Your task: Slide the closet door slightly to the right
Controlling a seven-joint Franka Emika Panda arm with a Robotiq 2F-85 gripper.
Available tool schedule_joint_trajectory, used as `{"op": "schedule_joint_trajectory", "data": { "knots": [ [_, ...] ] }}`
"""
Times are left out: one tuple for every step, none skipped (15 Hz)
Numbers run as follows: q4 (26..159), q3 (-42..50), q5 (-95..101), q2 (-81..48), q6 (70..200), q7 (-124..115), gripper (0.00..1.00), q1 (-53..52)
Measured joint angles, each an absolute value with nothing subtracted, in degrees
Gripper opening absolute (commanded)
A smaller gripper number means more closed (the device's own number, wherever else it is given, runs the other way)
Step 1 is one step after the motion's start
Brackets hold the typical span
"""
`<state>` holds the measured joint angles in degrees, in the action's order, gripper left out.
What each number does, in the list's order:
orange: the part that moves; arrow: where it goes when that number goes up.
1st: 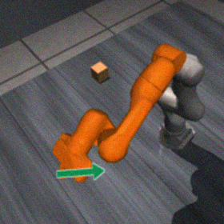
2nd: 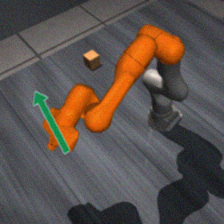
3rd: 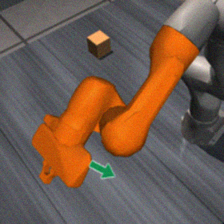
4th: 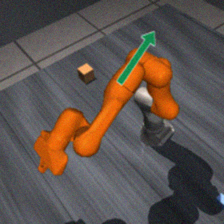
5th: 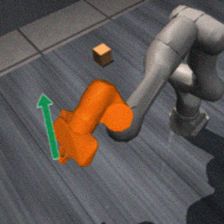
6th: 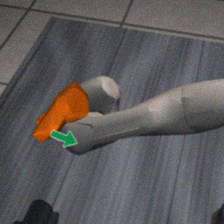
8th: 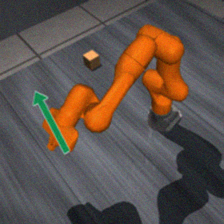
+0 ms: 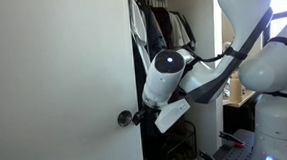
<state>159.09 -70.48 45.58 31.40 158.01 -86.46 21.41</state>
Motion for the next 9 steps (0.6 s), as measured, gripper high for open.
{"op": "schedule_joint_trajectory", "data": {
  "knots": [
    [159.10, -70.48, 46.12, 31.24, 157.21, -87.27, 1.00, 21.27],
    [159.11, -70.47, 46.47, 31.02, 156.11, -88.02, 1.00, 21.10],
    [159.12, -70.34, 46.81, 30.91, 154.39, -88.69, 1.00, 21.06],
    [159.13, -69.96, 47.22, 30.80, 152.40, -89.44, 1.00, 21.06],
    [159.13, -69.47, 47.44, 30.58, 150.48, -89.83, 1.00, 21.00],
    [159.14, -68.91, 47.79, 30.32, 148.58, -90.37, 1.00, 20.84],
    [159.14, -68.20, 48.07, 29.96, 146.64, -90.63, 1.00, 20.48],
    [159.14, -67.39, 48.20, 29.55, 144.82, -90.84, 1.00, 20.03],
    [159.14, -66.45, 48.21, 29.17, 143.14, -90.89, 1.00, 19.40]
  ]
}}
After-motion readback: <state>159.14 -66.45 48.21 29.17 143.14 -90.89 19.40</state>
